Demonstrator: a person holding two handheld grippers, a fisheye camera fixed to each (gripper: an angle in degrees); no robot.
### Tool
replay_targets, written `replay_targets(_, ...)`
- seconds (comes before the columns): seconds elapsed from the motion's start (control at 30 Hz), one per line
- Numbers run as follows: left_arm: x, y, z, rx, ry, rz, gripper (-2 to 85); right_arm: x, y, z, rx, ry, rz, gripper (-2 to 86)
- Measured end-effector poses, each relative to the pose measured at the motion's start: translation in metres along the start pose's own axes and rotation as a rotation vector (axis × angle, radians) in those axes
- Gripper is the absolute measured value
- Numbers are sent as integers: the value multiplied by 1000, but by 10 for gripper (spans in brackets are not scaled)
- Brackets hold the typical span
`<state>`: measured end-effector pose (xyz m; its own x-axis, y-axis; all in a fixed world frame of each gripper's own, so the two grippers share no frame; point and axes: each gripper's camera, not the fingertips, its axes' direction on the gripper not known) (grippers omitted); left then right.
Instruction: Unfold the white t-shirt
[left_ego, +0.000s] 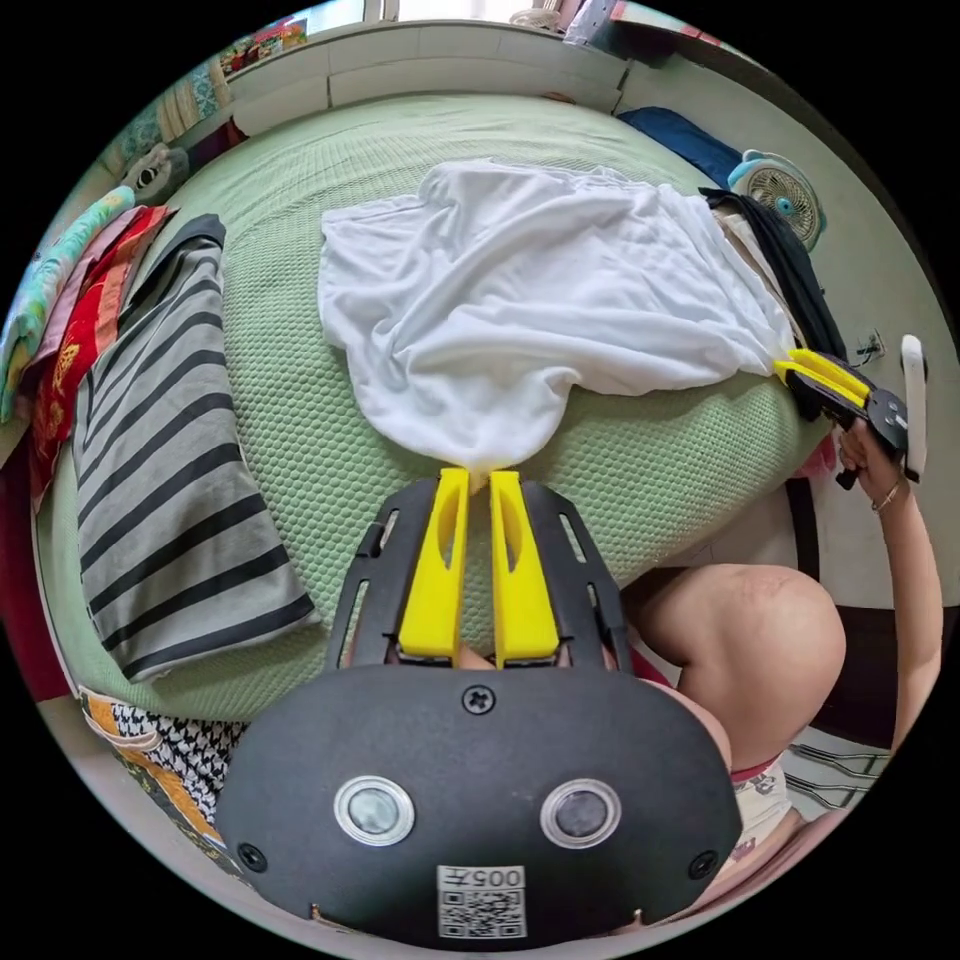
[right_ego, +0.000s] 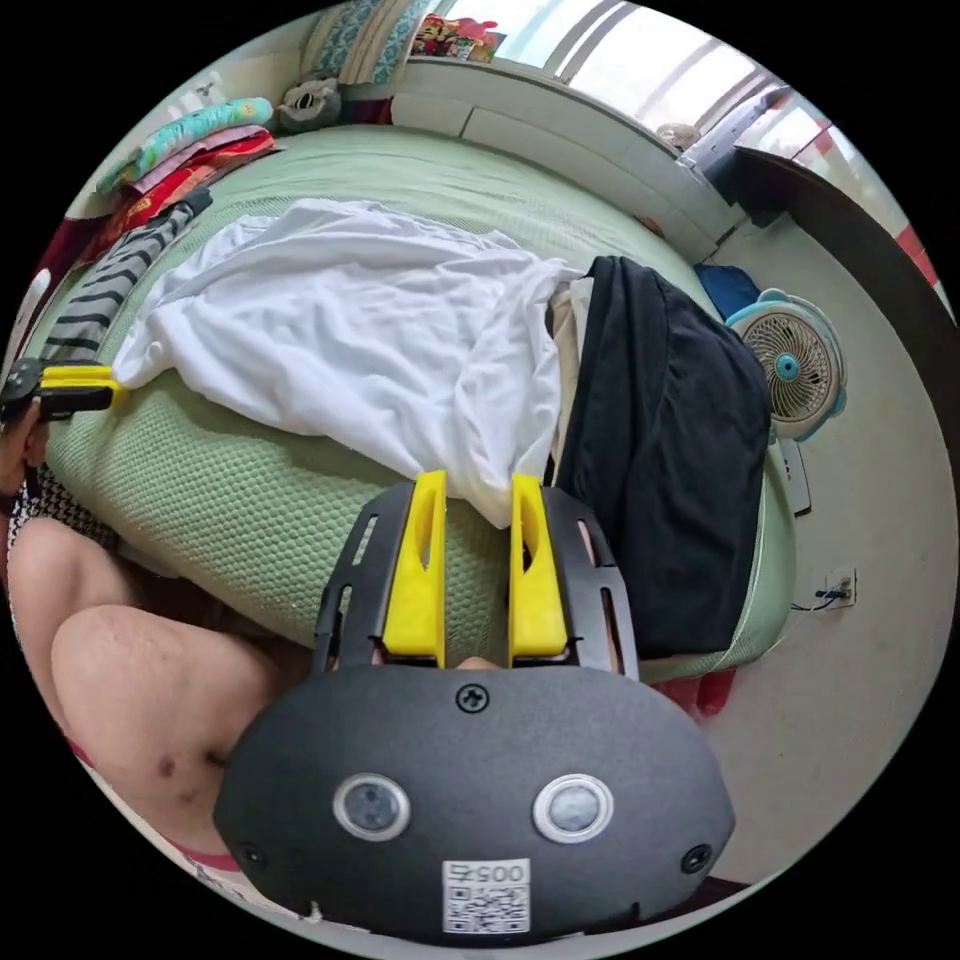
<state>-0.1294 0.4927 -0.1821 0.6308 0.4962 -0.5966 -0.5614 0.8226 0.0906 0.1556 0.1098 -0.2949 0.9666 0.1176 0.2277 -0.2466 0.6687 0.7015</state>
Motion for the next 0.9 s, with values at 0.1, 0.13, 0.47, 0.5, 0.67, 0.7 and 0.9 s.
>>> replay_targets(0.1, 0, 2, -7, 1, 44, 14, 14, 19, -6, 15, -61, -25, 68, 21)
replay_targets(0.13, 0, 3, -9, -1, 36, 14, 10, 27, -6, 14, -68, -74, 91, 5)
replay_targets(0.47, -21, 43, -93, 105, -59, 21, 1, 104, 22, -81, 85, -272, 239, -15)
replay_targets(0.5, -22, 52, -106, 117, -79, 27, 0, 107, 25, -84, 88, -272, 243, -15)
replay_targets(0.67, -24, 102, -126, 109, -103, 54, 2, 116, 71, -83, 42, -388, 270, -16)
replay_targets(0.7, -24, 115, -122, 91, -102, 54, 3, 115, 78, -79, 27, -404, 268, -16)
replay_targets(0.9, -31, 161, -80, -41, -116, 14, 29, 98, 129, -45, -92, -333, 276, -11)
